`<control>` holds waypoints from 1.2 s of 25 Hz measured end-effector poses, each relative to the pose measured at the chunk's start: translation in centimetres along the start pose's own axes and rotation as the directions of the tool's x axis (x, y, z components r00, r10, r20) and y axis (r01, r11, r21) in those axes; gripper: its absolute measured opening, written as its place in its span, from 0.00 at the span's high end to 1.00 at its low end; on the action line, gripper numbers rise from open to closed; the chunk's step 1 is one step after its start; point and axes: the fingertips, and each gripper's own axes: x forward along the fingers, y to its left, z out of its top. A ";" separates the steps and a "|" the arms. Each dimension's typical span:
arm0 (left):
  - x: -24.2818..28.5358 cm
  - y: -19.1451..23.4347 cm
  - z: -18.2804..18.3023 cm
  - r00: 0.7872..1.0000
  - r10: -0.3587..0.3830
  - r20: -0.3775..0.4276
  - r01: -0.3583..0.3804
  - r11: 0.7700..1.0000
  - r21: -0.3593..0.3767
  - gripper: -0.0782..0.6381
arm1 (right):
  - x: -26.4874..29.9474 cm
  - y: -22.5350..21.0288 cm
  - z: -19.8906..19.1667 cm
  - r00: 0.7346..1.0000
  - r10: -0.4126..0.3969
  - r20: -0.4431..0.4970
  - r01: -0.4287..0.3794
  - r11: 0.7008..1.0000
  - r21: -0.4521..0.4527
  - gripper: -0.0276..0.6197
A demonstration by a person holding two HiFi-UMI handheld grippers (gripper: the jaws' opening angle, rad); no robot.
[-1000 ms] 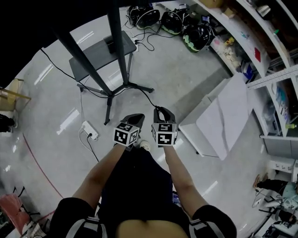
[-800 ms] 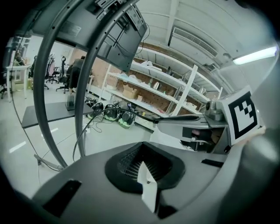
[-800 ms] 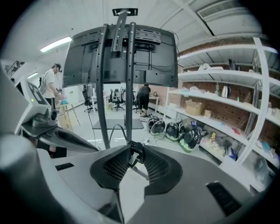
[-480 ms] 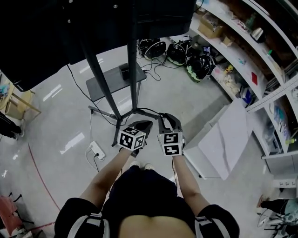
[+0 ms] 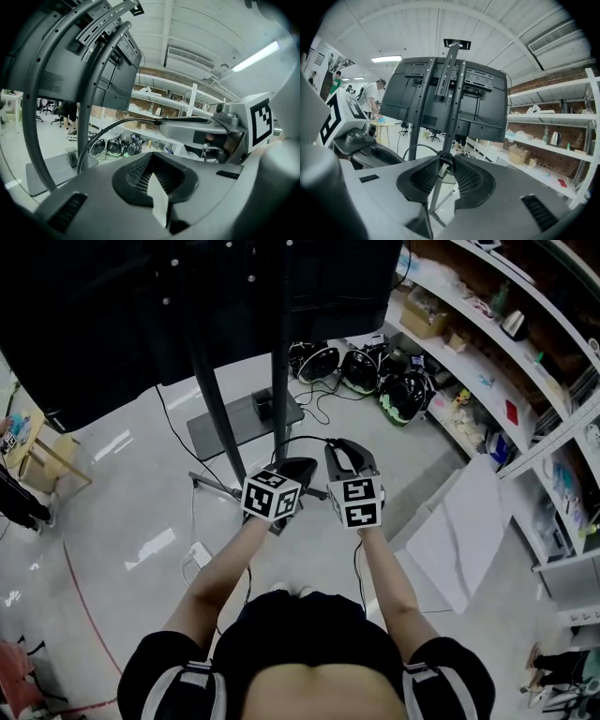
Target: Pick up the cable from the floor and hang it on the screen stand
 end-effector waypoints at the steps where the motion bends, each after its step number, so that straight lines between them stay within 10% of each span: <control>1: -0.1 0.2 0.9 1.000 0.003 0.007 -0.004 1.000 0.016 0.88 | 0.1 -0.2 1.0 1.000 0.000 0.015 0.000 1.000 -0.011 0.79; 17: -2.8 2.3 15.7 0.985 -0.060 0.160 0.036 0.988 0.149 0.88 | 2.5 -3.0 17.9 0.972 -0.007 0.235 0.035 0.993 -0.115 0.79; 30: -4.9 6.8 28.7 0.962 0.004 0.273 -0.076 0.964 0.254 0.88 | 5.7 -6.8 30.9 0.923 0.037 0.384 0.024 0.988 -0.152 0.79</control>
